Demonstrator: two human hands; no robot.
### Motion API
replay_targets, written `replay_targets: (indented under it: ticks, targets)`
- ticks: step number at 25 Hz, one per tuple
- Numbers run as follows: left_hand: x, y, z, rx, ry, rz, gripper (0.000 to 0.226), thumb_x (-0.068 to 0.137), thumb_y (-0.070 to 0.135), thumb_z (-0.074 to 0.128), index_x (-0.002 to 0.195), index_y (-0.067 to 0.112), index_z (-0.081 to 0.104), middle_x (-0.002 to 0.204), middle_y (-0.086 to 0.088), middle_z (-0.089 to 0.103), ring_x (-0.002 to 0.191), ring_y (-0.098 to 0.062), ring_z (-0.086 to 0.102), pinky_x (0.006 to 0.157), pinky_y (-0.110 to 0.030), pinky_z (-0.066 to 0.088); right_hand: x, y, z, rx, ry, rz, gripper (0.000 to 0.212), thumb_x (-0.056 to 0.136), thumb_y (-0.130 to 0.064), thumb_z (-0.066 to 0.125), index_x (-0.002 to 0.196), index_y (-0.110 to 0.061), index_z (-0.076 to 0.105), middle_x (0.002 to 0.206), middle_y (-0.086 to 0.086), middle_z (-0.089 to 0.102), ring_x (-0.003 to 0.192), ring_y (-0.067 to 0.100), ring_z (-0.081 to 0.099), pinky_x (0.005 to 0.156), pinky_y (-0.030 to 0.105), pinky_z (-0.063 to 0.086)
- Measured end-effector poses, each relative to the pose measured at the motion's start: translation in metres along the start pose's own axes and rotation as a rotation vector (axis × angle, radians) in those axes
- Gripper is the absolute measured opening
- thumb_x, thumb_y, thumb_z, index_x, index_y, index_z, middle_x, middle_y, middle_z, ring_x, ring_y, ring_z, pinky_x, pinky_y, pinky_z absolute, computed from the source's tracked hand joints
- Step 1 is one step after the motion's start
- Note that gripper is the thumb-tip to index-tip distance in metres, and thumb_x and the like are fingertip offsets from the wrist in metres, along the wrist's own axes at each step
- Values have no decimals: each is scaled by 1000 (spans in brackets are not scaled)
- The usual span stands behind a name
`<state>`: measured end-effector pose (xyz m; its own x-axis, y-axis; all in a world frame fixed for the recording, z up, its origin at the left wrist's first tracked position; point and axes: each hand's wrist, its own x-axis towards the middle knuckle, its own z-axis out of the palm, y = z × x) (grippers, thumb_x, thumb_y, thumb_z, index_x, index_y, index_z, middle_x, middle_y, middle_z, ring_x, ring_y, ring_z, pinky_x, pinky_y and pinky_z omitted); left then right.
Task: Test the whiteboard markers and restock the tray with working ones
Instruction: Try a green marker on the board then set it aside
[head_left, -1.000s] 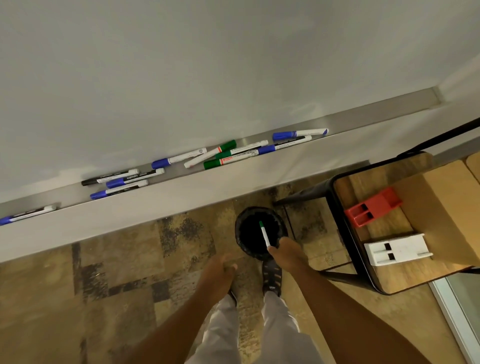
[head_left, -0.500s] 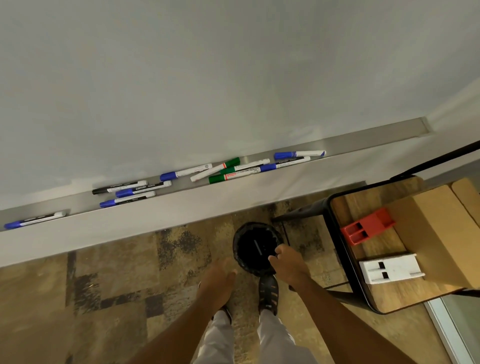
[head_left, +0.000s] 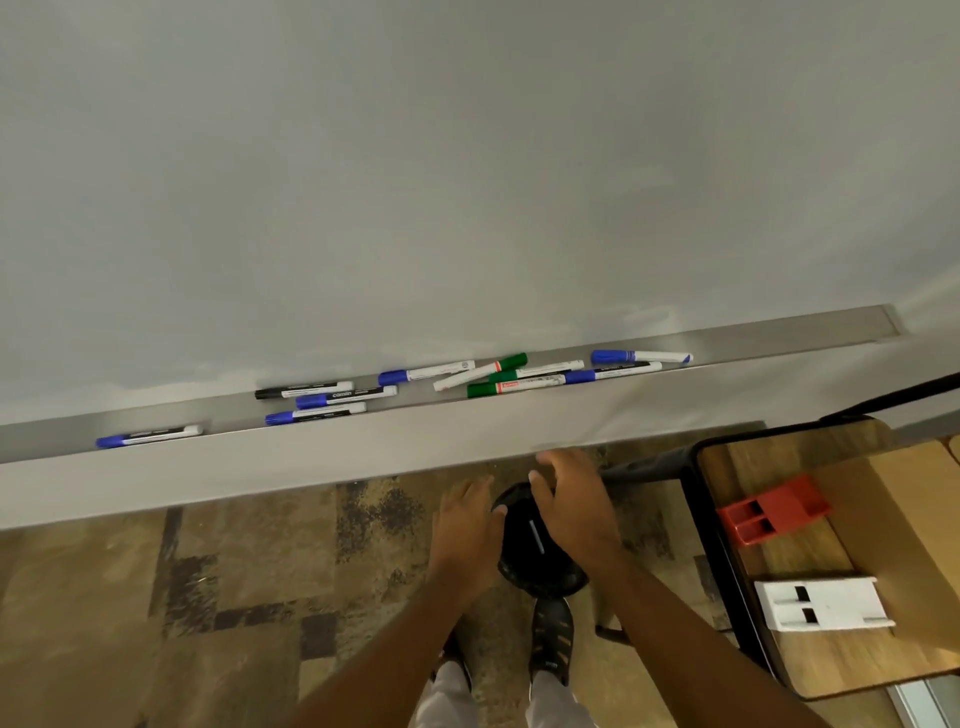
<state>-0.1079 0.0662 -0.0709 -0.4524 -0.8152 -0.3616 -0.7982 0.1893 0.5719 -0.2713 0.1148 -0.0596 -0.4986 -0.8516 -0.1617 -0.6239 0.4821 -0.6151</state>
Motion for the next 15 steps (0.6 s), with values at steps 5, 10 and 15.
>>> replay_targets:
  ticks: [5, 10, 15]
  targets:
    - [19, -3, -45, 214, 304, 194, 56, 105, 31, 58, 157, 17, 44, 167, -6, 39, 159, -29, 29, 128, -49, 23, 58, -70, -18, -279, 169, -322, 23, 94, -23, 65, 117, -19, 66, 115, 1, 70, 102, 20, 65, 85, 35, 56]
    - [53, -21, -78, 446, 368, 256, 83, 104, 48, 54, 167, 9, 15, 176, -14, 11, 163, -30, 5, 130, -47, 6, 97, -98, -24, -645, 62, -467, 17, 85, -21, 75, 102, -21, 70, 103, 3, 62, 95, 23, 59, 81, 41, 51]
    - [59, -43, -66, 533, 221, 275, 94, 105, 38, 43, 162, 11, -26, 172, -12, -27, 162, -31, -18, 130, -47, -7, 106, -99, -18, -739, 10, -504, 20, 83, -24, 78, 99, -20, 68, 102, 5, 56, 94, 23, 56, 83, 41, 49]
